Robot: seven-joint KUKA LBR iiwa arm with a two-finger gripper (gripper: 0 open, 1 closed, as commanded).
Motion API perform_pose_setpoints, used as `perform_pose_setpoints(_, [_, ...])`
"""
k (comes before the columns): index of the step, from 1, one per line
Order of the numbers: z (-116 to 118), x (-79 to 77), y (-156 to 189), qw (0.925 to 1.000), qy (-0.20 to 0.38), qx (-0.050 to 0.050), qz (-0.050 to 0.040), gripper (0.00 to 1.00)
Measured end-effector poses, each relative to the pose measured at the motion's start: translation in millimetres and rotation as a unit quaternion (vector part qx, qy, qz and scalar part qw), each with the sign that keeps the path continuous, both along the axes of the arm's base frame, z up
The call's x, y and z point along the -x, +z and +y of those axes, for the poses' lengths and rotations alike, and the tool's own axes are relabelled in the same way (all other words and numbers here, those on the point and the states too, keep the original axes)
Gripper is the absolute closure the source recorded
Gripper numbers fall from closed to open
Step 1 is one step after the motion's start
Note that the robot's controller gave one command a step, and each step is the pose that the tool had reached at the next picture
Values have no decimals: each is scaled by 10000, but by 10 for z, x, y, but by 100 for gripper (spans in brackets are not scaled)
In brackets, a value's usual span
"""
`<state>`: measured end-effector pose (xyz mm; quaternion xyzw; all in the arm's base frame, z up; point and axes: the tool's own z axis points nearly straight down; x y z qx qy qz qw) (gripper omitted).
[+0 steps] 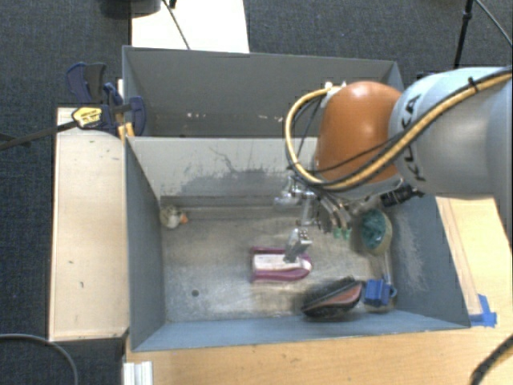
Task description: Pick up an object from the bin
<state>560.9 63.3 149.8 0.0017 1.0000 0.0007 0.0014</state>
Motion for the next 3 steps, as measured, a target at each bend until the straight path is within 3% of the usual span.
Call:
perform_pose_setpoints(1, [-142, 419, -773, 9990, -440, -3, -13, 0])
perform_pose_setpoints(2, [-139, 384, -733, 9990, -443, -7, -56, 100])
perform_pose_setpoints(3, [-17, 542, 550, 10000, -54, 1, -28, 100])
